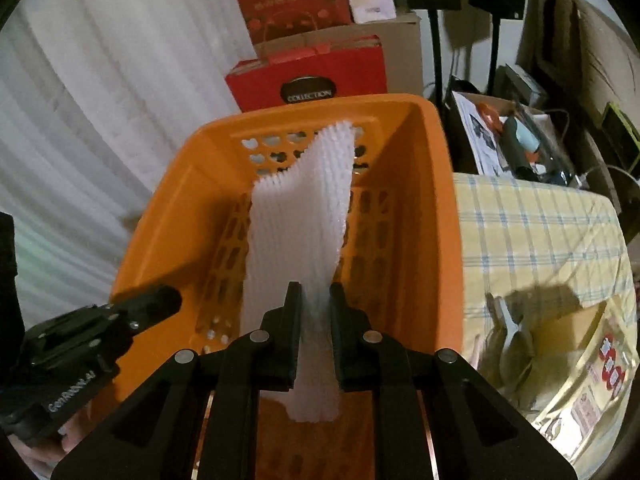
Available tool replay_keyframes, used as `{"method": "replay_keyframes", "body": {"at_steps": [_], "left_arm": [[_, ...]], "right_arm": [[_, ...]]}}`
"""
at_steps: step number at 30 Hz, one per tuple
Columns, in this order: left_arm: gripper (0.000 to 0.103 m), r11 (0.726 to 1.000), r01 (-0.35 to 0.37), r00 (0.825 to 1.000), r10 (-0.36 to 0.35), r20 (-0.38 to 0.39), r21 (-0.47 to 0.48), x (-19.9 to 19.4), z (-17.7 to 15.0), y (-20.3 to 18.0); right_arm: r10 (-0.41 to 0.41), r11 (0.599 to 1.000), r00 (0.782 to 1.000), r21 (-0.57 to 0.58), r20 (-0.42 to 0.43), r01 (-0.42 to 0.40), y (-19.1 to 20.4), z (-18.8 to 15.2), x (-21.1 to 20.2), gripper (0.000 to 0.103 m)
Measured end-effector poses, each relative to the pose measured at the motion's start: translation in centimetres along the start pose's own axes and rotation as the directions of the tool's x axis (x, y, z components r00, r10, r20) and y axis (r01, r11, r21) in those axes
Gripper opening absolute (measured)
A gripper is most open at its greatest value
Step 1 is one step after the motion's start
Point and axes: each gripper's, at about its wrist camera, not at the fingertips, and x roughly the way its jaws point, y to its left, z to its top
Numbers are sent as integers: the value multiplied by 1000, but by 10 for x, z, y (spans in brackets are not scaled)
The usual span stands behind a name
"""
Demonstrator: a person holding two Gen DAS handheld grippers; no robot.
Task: Organize objects
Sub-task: 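Lower the foam sheet into the orange basket and open the right gripper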
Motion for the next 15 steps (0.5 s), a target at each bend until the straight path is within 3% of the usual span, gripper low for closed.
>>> {"method": "replay_keyframes", "body": {"at_steps": [4, 8, 15], "left_arm": [[0, 998, 46, 999, -46, -4, -31, -6, -4, 3], [16, 995, 79, 997, -78, 25, -64, -19, 1, 8], [18, 990, 112, 989, -103, 105, -88, -56, 4, 15]], "right_arm": [[10, 999, 999, -39, 35, -8, 11, 0, -6, 12], [63, 998, 996, -13, 66, -62, 22, 4, -19, 12], [179, 981, 980, 66, 83, -184, 32, 16, -31, 12]]}}
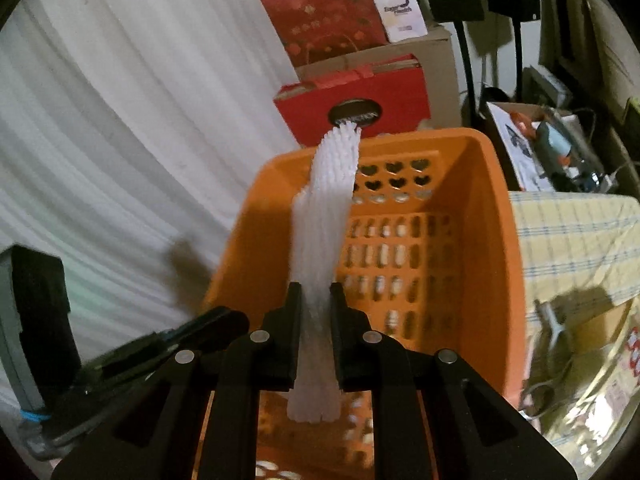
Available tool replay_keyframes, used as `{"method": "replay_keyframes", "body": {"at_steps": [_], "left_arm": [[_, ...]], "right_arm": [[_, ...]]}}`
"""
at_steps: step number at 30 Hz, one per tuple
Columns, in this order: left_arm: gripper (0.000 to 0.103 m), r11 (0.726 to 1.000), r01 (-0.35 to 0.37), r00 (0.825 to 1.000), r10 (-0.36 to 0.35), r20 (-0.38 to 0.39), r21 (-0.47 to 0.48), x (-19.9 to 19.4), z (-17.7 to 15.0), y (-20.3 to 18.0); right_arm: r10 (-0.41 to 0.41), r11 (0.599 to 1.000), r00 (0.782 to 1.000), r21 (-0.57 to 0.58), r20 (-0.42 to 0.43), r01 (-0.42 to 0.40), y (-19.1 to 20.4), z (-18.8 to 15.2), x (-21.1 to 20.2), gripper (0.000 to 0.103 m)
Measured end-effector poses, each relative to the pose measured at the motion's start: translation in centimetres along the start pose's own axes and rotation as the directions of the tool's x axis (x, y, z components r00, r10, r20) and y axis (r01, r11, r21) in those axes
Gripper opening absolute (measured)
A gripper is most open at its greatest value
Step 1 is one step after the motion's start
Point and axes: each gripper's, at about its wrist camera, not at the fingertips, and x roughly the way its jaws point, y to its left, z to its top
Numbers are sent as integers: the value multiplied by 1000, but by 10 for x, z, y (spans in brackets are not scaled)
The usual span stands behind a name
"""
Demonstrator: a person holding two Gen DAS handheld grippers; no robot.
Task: Organize objects
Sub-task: 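Lower the foam sheet into the orange basket and open the right gripper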
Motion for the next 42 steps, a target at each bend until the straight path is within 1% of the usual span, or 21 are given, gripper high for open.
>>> {"method": "replay_keyframes", "body": {"at_steps": [3, 5, 7, 10, 12, 16, 17, 19, 20, 21, 22, 24, 28, 32, 34, 36, 37, 38, 39, 42], "left_arm": [[22, 1000, -8, 1000, 8, 6, -2, -5, 1, 0], [24, 1000, -20, 1000, 20, -1, -2, -4, 0, -1], [26, 1000, -26, 1000, 26, -7, -7, -1, -2, 0], [30, 999, -31, 999, 31, -11, -10, 1, -7, 3], [30, 999, -37, 999, 37, -13, -8, 2, -10, 5], [31, 999, -41, 999, 40, -16, -4, 2, -11, 5], [32, 999, -42, 999, 42, -15, 2, 2, -12, 3], [39, 999, -51, 999, 51, -13, 16, 1, -13, 0], [41, 998, -57, 998, 57, -12, 26, 1, -14, -1], [45, 997, -64, 998, 65, -10, 36, 1, -15, -3], [50, 996, -73, 997, 73, -5, 44, 0, -16, -5], [53, 995, -84, 996, 84, 4, 55, -1, -17, -9], [65, 994, -96, 995, 95, 14, 61, -4, -18, -14], [72, 993, -98, 995, 97, 25, 67, -9, -19, -19], [80, 992, -101, 994, 99, 35, 74, -13, -19, -23], [81, 992, -96, 995, 93, 46, 77, -16, -19, -27], [84, 992, -94, 995, 91, 51, 79, -19, -19, -30], [88, 992, -96, 994, 91, 56, 84, -20, -20, -33], [94, 991, -97, 994, 91, 67, 90, -23, -20, -37], [101, 987, -104, 992, 94, 90, 119, -29, -24, -50]], "right_arm": [[1, 998, 1000, 57, 14, -2, -2, 0, 3, 12], [12, 992, 1000, 129, -16, -10, -11, -6, 17, 12], [-2, 985, 999, 170, -50, 10, -20, -14, 31, 12], [-77, 984, 994, 156, -79, 88, -25, -24, 44, 12], [-113, 981, 989, 146, -92, 126, -27, -25, 46, 12], [-134, 980, 983, 130, -125, 151, -27, -21, 51, 16], [-138, 979, 980, 129, -143, 157, -26, -21, 54, 20], [-138, 979, 968, 121, -211, 166, -28, -23, 62, 35], [-138, 979, 962, 117, -233, 169, -28, -25, 64, 50], [-148, 978, 961, 107, -233, 177, -29, -27, 63, 53], [-178, 977, 960, 78, -216, 199, -26, -27, 58, 53], [-207, 975, 959, 38, -194, 218, -21, -26, 51, 53], [-210, 978, 964, -39, -163, 206, -10, -19, 31, 54], [-225, 971, 970, -109, -96, 215, -2, -17, 2, 55], [-220, 970, 972, -122, -79, 210, -3, -17, -9, 58], [-224, 967, 973, -134, -60, 215, -6, -17, -22, 60], [-232, 964, 972, -141, -44, 224, -8, -19, -31, 60], [-237, 962, 971, -145, -35, 230, -10, -20, -35, 61], [-243, 960, 970, -149, -22, 237, -14, -21, -41, 63], [-257, 952, 966, -166, 12, 256, -24, -27, -62, 68]]}}
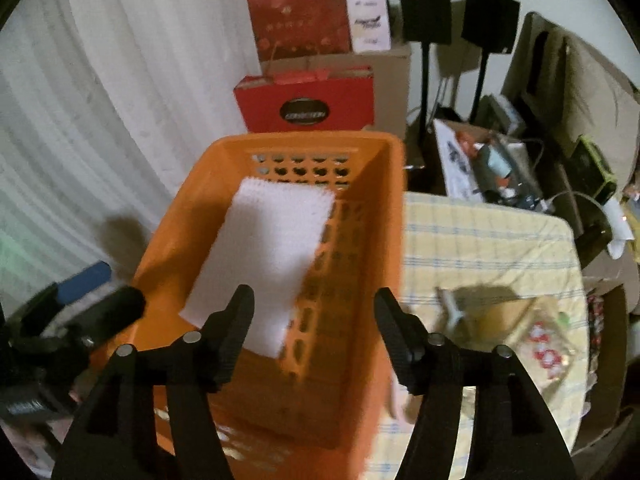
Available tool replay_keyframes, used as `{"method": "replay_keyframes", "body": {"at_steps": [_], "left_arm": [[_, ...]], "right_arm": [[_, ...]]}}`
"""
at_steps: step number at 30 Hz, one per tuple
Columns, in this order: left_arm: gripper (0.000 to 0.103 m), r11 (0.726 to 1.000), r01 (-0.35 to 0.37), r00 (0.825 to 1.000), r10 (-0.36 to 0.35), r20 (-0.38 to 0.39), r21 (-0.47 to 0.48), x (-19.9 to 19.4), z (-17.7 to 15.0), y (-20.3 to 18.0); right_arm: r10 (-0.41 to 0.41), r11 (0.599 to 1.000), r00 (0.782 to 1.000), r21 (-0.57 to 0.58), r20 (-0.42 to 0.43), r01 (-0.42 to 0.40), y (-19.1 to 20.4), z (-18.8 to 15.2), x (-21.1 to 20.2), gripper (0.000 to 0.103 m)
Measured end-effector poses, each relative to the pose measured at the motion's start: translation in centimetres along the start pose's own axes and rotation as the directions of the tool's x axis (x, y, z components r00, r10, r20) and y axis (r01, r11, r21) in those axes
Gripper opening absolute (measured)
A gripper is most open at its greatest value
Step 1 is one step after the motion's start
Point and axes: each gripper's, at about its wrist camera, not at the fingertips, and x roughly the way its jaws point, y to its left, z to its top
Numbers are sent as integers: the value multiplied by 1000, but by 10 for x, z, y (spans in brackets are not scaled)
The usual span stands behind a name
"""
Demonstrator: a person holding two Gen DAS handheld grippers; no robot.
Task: Organize objects
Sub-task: 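Lower the foam sheet into the orange basket and open the right gripper, then move the right tool back to the gold snack pouch on the table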
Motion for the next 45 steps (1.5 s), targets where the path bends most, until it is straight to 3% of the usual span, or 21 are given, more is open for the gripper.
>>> {"method": "replay_keyframes", "body": {"at_steps": [5, 13, 22, 26, 34, 41, 43, 45], "left_arm": [[102, 998, 35, 999, -35, 6, 52, -7, -6, -27], [102, 987, 104, 995, -104, -4, 123, -1, -21, -81], [101, 960, 249, 965, -235, -115, 127, 25, -46, -139], [99, 957, 257, 961, -238, -141, 134, 38, -56, -160], [87, 952, 245, 963, -216, -163, 183, 54, -56, -194], [81, 949, 251, 955, -211, -209, 189, 77, -46, -207], [66, 948, 249, 952, -201, -232, 200, 84, -45, -211], [58, 945, 251, 947, -194, -258, 212, 93, -45, -216]], "right_arm": [[-42, 999, 998, 2, 48, 42, -28, -16, -24, 81], [-99, 990, 992, 107, 74, 91, -102, -39, -61, 83], [-114, 960, 990, 265, 82, 89, -190, -64, -71, 83], [-111, 953, 991, 291, 77, 84, -208, -73, -68, 82], [-74, 942, 995, 332, 67, 48, -233, -89, -56, 78], [-28, 929, 998, 370, 64, 2, -247, -94, -48, 66], [-15, 927, 998, 375, 64, -10, -250, -94, -46, 62], [-6, 925, 998, 379, 62, -18, -254, -94, -44, 58]]}}
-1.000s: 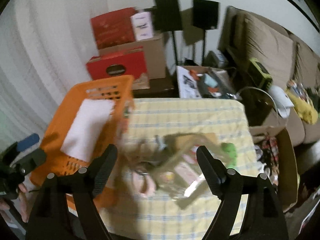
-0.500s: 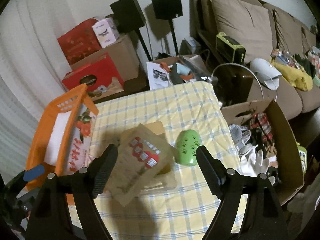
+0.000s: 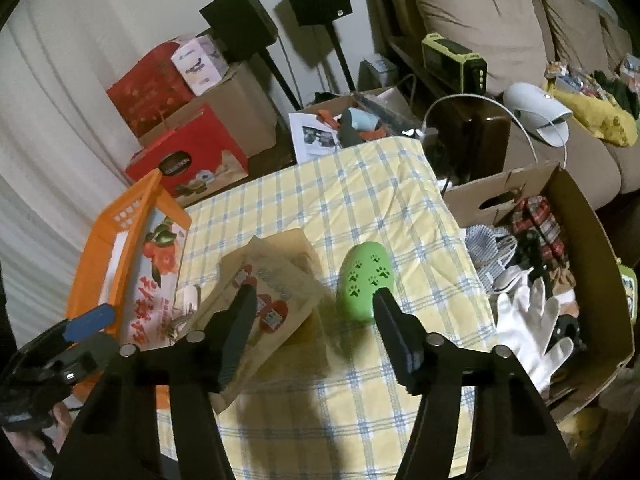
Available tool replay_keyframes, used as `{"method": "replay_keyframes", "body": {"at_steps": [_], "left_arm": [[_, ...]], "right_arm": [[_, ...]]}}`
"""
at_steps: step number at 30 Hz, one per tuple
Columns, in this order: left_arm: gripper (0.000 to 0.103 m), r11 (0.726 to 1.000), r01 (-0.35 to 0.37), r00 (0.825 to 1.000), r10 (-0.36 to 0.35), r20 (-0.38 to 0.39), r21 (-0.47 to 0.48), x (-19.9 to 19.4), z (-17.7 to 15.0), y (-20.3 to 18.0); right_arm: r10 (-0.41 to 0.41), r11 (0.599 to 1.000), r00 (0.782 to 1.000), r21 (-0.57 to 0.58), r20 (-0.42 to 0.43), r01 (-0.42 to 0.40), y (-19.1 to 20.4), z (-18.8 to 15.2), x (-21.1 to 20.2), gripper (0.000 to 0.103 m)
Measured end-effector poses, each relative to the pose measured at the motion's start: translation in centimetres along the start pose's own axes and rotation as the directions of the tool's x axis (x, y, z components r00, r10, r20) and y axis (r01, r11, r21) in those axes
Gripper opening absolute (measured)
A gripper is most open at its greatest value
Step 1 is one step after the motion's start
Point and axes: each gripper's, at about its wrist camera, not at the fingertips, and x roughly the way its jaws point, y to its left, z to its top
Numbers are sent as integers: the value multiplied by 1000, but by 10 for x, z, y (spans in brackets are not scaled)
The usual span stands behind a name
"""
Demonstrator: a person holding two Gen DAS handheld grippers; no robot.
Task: Organize objects
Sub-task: 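Move the right tool back to the gold snack pouch on the table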
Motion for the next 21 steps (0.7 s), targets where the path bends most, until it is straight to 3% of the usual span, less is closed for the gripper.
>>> {"method": "replay_keyframes", "body": {"at_steps": [3, 7, 21], "left_arm": [[55, 1000, -9, 999, 9, -32, 16, 12, 2, -4], [41, 1000, -8, 997, 10, -76, 29, 25, 2, -6], [42, 999, -32, 991, 30, -127, -12, 46, -4, 0]], "right_arm": [[17, 1000, 1000, 10, -8, -17, -3, 0, 4, 51], [27, 1000, 999, 14, -25, -26, -5, 2, 10, 43], [33, 999, 998, 2, -57, -33, -2, 3, 26, 34]]}}
